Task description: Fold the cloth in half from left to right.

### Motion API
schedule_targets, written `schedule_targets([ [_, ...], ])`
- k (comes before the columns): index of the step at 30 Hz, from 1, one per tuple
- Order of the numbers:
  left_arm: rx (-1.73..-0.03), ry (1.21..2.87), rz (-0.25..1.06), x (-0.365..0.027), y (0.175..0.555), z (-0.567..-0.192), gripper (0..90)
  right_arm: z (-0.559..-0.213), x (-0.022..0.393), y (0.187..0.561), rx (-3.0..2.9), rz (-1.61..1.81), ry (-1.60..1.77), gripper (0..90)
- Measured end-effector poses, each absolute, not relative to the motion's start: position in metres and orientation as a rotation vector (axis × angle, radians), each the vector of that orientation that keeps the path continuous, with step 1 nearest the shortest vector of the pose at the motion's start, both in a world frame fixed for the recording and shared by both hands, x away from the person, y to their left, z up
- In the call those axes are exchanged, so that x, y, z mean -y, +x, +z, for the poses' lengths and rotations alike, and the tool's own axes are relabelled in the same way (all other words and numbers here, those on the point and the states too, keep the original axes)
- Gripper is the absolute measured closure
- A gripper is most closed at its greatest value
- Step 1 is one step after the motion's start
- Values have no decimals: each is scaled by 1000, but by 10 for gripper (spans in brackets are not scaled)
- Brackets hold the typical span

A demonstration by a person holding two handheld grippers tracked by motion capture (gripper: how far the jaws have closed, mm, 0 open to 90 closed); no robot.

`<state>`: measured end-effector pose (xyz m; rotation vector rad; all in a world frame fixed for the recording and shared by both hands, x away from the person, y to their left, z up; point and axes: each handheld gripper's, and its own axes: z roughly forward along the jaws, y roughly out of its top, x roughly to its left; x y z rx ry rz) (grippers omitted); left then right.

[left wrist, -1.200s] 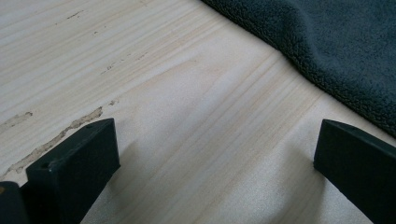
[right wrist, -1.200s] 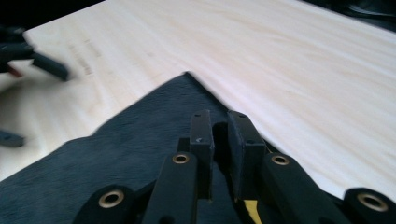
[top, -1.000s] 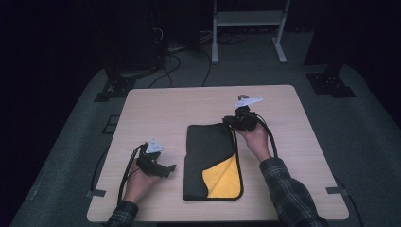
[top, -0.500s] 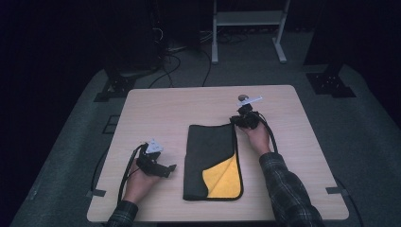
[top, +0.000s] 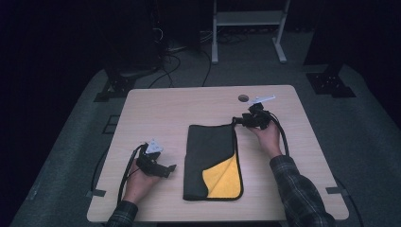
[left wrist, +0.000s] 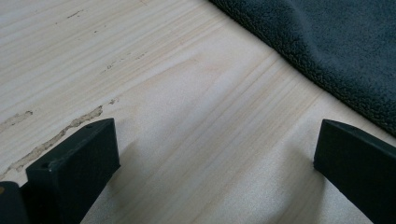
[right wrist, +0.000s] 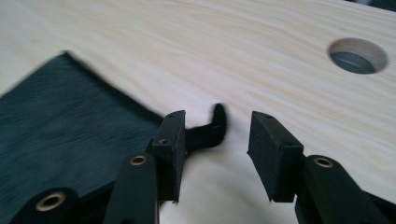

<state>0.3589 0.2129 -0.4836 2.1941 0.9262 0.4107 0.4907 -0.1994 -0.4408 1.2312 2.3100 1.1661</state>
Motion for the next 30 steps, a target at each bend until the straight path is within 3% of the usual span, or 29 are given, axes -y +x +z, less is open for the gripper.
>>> schedule_targets([
  [19, -928, 2197, 409, -213, 359, -483, 0, -431, 154, 389, -2521, 1312, 862, 500],
  [30, -929, 2193, 410, -213, 359, -483, 0, -444, 100, 351, -2684, 1316, 674, 465],
])
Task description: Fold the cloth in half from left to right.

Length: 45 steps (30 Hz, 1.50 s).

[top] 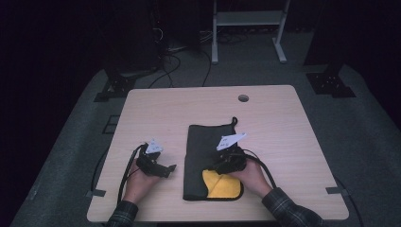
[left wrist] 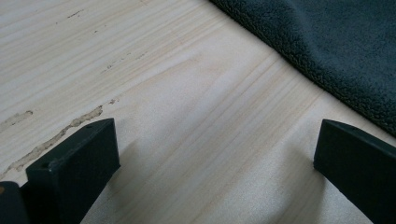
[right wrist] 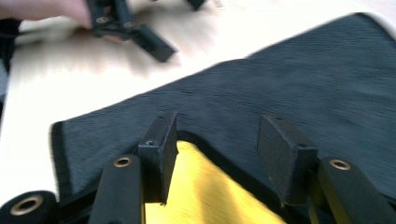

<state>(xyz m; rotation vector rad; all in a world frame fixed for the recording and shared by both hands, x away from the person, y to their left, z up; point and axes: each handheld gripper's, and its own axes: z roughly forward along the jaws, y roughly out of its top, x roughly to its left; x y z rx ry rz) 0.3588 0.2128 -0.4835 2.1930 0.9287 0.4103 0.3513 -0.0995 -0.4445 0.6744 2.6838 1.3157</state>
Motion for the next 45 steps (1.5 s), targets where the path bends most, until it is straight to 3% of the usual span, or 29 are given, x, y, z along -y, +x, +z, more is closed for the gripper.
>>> schedule_targets([
  [10, -931, 2192, 409, -213, 359, -483, 0, -463, 66, 339, -2770, 1224, 593, 451],
  [14, -931, 2192, 409, -213, 359, -484, 0, -471, 64, 336, -2764, 1185, 573, 524],
  [20, -927, 2198, 409, -213, 359, -483, 0, -468, 67, 331, -2735, 1158, 515, 725],
  [28, -931, 2192, 409, -213, 359, -483, 0, -455, 87, 327, -2724, 1255, 598, 779],
  [45, -928, 2194, 411, -213, 359, -483, 0, -439, 147, 292, -2705, 1277, 647, 797],
])
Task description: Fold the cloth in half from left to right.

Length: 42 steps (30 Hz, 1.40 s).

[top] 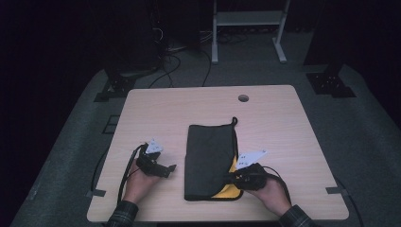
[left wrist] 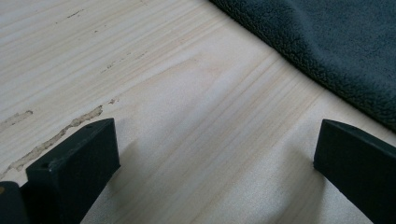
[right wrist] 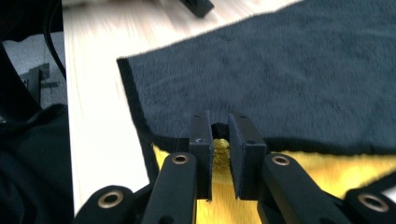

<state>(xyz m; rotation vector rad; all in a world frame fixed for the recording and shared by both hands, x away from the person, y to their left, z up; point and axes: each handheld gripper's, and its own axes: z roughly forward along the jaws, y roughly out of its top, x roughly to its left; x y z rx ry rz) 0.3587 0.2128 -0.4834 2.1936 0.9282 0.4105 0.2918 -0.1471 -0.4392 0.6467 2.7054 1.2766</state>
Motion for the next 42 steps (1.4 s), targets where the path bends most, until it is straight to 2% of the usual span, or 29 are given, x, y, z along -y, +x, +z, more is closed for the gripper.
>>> schedule_targets([
  [9, -933, 2193, 411, -213, 358, -483, 0, -451, 162, 278, -2742, 1202, 697, 775],
  [13, -929, 2194, 413, -213, 358, -483, 0, -459, 170, 271, -2770, 1130, 704, 737],
  [18, -932, 2193, 411, -213, 358, -483, 0, -452, 184, 260, -2727, 1182, 720, 720],
  [22, -929, 2193, 412, -213, 358, -483, 0, -443, 187, 263, -2670, 1265, 727, 724],
  [27, -929, 2194, 412, -213, 358, -483, 0, -457, 175, 272, -2716, 1173, 696, 721],
  [34, -929, 2193, 413, -213, 358, -483, 0, -467, 179, 276, -2765, 1084, 744, 598],
  [37, -925, 2195, 410, -213, 358, -483, 0, -464, 183, 279, -2754, 1098, 760, 484],
  [42, -926, 2175, 369, -213, 361, -482, 0, -459, 188, 295, -2691, 1131, 825, 399],
])
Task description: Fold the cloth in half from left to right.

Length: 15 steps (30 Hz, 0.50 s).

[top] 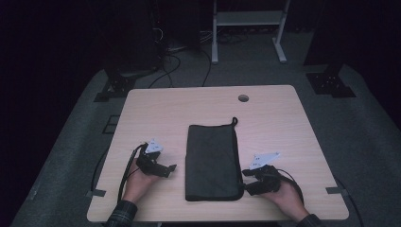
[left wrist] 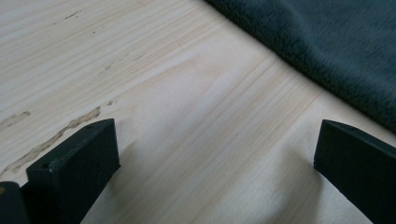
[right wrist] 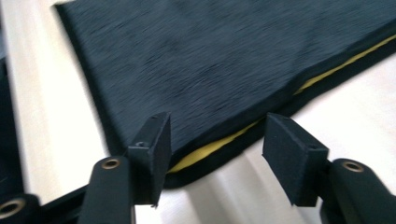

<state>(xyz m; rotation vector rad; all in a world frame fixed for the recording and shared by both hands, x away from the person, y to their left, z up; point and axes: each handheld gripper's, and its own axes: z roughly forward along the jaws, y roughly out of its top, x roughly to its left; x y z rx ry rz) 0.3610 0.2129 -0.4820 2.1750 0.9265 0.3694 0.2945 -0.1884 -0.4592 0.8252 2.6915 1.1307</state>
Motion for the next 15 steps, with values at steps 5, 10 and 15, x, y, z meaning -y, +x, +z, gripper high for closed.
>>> schedule_targets([
  [5, -896, 2171, 389, -205, 366, -474, 0, -453, 193, 318, -2604, 1145, 871, 369],
  [10, -906, 2157, 383, -198, 379, -466, 0, -446, 195, 348, -2533, 1157, 939, 358],
  [15, -905, 2147, 388, -191, 394, -458, 0, -444, 196, 380, -2485, 1165, 997, 348],
])
